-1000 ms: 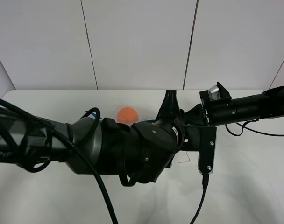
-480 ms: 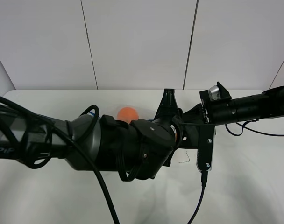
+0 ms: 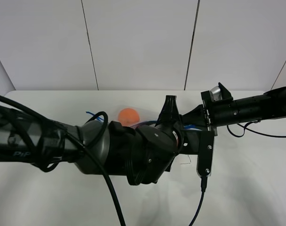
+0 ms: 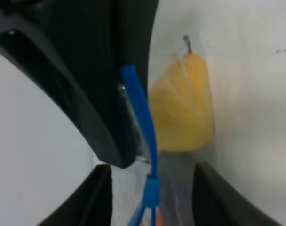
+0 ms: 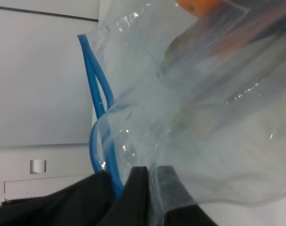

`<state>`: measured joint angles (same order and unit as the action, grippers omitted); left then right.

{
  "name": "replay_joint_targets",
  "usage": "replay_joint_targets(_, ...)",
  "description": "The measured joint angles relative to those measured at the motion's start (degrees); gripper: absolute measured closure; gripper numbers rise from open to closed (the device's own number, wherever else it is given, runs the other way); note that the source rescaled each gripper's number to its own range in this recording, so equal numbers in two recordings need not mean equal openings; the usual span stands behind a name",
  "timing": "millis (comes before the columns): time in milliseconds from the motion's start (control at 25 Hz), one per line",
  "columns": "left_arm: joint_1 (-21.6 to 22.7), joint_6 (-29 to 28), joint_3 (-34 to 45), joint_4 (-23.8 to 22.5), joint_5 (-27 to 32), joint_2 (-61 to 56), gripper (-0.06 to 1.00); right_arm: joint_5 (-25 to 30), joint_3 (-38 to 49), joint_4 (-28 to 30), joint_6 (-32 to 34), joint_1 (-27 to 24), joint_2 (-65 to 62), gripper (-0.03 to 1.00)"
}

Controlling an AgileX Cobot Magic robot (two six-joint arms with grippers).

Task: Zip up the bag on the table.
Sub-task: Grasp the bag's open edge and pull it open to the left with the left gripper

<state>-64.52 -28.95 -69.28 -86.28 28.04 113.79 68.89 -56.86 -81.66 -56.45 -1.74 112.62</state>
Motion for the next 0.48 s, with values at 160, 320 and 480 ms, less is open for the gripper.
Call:
replay_joint_targets(160, 0.0, -0.2, 0.0, 0.0, 0.7, 0.0, 0.53, 0.0, 0.0, 0.0, 0.0, 0.0, 0.0, 0.97)
replay_joint_targets(320, 0.0, -0.2, 0.0, 0.0, 1.0, 0.0, 0.59, 0.0, 0.0, 0.0, 0.0, 0.0, 0.0, 0.97)
replay_joint_targets(480, 0.0, -0.2, 0.0, 0.0, 1.0, 0.0, 0.73, 0.0, 0.0, 0.0, 0.0, 0.0, 0.0, 0.97)
